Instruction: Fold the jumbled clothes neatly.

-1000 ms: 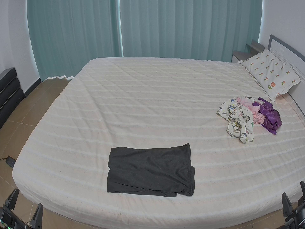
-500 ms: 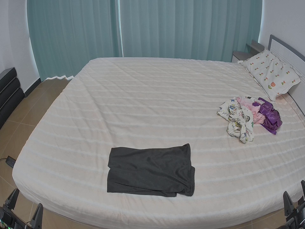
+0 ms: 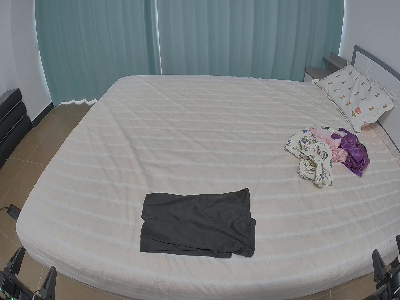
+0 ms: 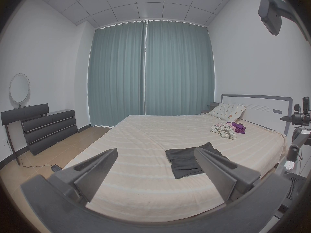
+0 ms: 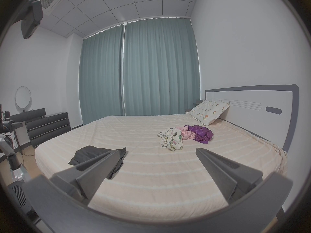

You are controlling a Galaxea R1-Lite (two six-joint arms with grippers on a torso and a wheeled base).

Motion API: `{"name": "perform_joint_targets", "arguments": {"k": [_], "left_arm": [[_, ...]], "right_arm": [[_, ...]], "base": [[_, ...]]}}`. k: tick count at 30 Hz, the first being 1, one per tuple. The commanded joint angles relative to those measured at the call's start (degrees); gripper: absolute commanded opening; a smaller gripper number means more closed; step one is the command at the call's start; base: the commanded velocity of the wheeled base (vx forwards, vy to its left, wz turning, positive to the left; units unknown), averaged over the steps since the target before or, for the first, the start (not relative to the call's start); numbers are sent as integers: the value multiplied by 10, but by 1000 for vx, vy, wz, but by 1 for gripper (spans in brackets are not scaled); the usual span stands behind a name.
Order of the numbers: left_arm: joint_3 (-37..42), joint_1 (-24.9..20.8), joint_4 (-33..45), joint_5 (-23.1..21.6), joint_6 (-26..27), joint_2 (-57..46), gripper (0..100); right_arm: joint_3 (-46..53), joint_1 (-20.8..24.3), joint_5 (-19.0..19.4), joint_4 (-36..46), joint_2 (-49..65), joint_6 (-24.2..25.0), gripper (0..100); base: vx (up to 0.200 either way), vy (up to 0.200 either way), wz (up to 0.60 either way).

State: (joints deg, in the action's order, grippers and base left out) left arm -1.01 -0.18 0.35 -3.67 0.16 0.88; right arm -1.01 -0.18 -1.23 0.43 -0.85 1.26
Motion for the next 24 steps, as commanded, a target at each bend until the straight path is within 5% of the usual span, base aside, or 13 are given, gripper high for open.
{"name": "perform_joint_targets", "arguments": {"k": [1, 24], "left_arm": [[9, 0, 0, 0, 0, -7, 100], [9, 0, 0, 0, 0, -7, 100]], "right_arm": [[7, 0, 0, 0, 8, -1, 100], [7, 0, 1, 0, 8, -2, 100]], "base": [[0, 0, 0], [0, 0, 0]]}}
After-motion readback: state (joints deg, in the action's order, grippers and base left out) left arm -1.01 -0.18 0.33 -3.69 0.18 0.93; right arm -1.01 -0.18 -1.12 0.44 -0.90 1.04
